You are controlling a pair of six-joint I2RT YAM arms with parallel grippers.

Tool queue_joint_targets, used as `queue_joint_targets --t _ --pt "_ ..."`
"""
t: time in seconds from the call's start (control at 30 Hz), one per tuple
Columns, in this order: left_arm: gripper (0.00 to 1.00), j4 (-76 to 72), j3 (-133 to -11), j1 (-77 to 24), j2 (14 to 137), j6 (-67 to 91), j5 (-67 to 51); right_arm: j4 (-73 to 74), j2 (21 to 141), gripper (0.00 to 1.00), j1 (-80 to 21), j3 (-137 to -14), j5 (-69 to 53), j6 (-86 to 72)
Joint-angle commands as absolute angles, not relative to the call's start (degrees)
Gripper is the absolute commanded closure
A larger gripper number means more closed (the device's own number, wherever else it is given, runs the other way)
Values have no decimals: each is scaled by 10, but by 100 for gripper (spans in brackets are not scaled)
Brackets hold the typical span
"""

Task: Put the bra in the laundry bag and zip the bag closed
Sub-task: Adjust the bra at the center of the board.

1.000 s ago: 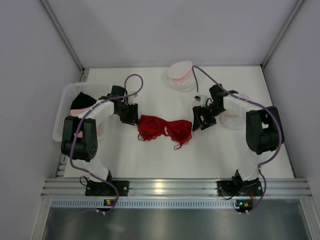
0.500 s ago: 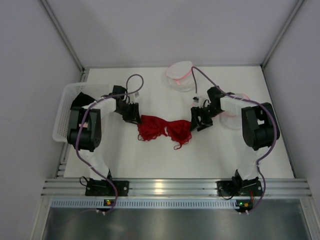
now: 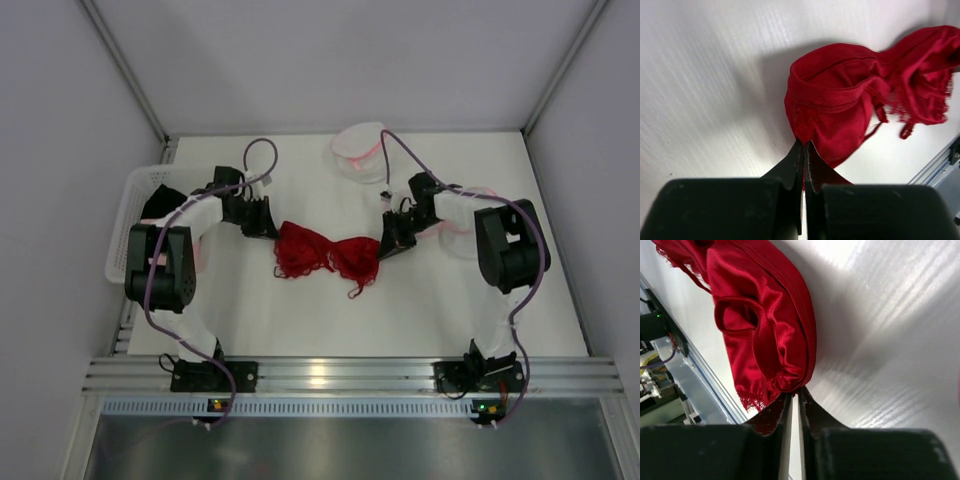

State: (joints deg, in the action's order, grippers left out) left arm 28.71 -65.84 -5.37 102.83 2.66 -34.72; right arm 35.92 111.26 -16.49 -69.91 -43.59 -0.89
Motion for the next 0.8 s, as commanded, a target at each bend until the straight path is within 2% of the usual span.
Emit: queue_joint_targets --t 0.0,0.03,0.27,0.4,0.6,0.77 --pt "100 266 -654 -52 973 36 -396 329 1116 94 -175 -725 -477 -27" --pt "100 266 -655 -52 963 46 -410 328 1117 100 -176 -728 -481 -29" --pt "100 266 -666 -70 926 86 -467 315 1109 100 -185 -733 -502 -47" --pt "100 266 -676 -123 931 105 -488 309 1111 100 -190 -735 -504 -54" --pt "100 248 -701 -234 975 122 -490 304 1108 100 -192 -728 -504 -53" --pt "100 202 -756 -288 1057 169 -488 299 1101 100 -191 -713 -504 -53"
